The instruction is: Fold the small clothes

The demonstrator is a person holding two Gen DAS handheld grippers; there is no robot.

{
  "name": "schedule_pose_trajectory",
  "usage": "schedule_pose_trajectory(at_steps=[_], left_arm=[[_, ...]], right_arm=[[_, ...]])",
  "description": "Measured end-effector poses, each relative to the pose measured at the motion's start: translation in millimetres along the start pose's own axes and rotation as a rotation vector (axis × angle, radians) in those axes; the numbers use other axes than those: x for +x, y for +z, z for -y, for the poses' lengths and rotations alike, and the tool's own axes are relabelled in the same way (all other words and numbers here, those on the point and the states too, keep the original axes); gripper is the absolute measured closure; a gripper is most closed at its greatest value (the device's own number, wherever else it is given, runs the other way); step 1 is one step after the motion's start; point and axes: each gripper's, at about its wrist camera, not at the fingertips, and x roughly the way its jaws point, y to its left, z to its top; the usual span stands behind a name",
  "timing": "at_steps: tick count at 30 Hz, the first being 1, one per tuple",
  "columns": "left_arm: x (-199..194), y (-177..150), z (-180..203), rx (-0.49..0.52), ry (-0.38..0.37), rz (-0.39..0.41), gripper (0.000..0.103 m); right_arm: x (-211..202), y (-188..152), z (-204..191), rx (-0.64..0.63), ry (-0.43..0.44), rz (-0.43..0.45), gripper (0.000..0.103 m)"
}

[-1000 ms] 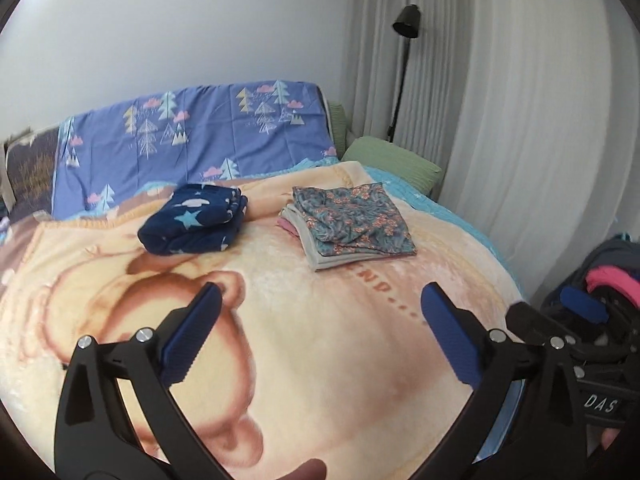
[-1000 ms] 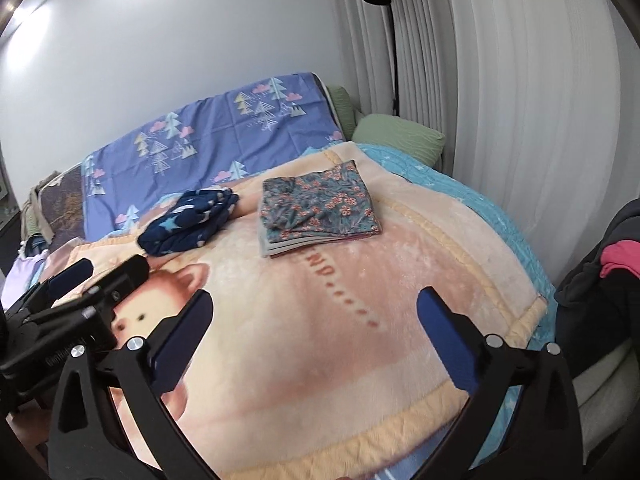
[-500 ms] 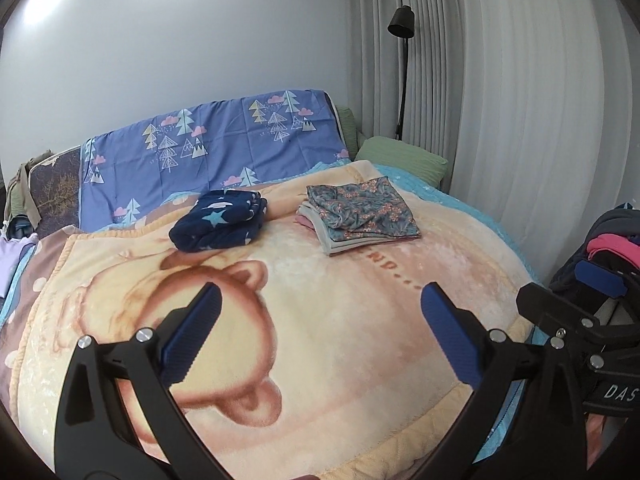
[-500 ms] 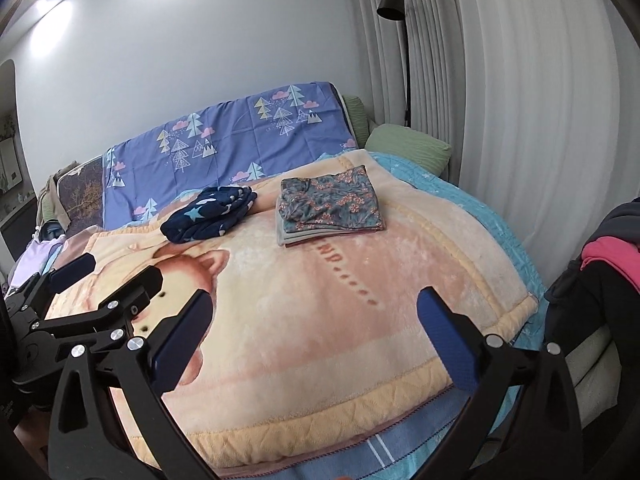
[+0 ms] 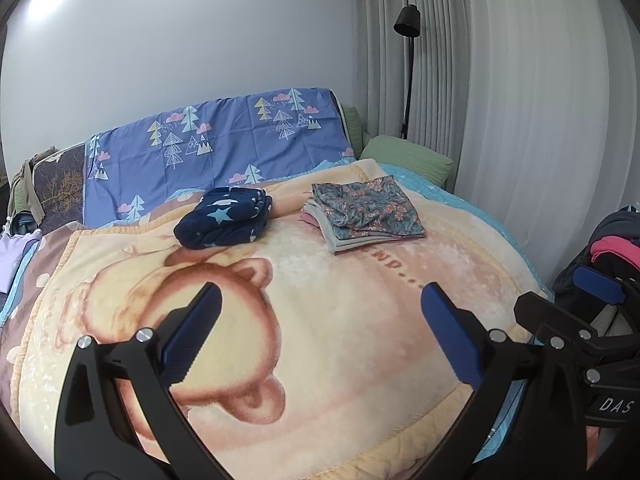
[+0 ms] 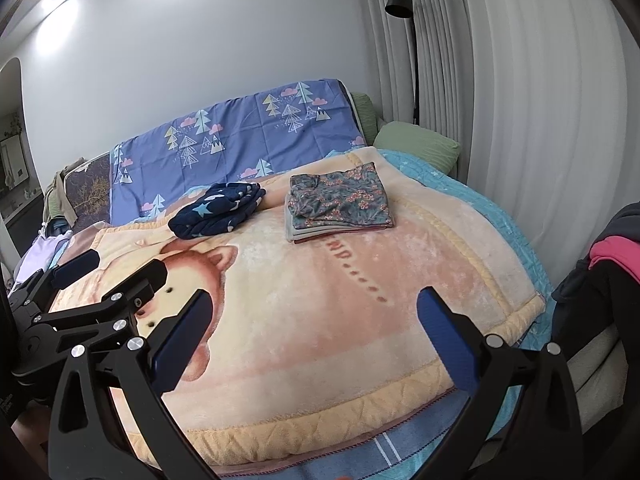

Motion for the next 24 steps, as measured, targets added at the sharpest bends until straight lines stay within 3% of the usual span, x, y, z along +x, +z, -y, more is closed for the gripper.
schedule_pose_trajectory(at_steps=[8,13,24], left_arm=[[1.4,0.3,0.7,0.007,-0.005,-0.011,0.002],[-4.7,4.0,-1.1,-0.003,-0.022,0.012,0.002],[-11.3,0.5,-6.2,-0.018,-0.016,-0.001,0.002]], right_arm=[[2.4,3.3,4.0,-0.001,-0.007,-0.011,0.001],[-6.9,13.3,0.9,-0.017,-0.008,0.029,0.001],[-10.8,3.7,1.3,0.009,0.013,0.029,0.001]])
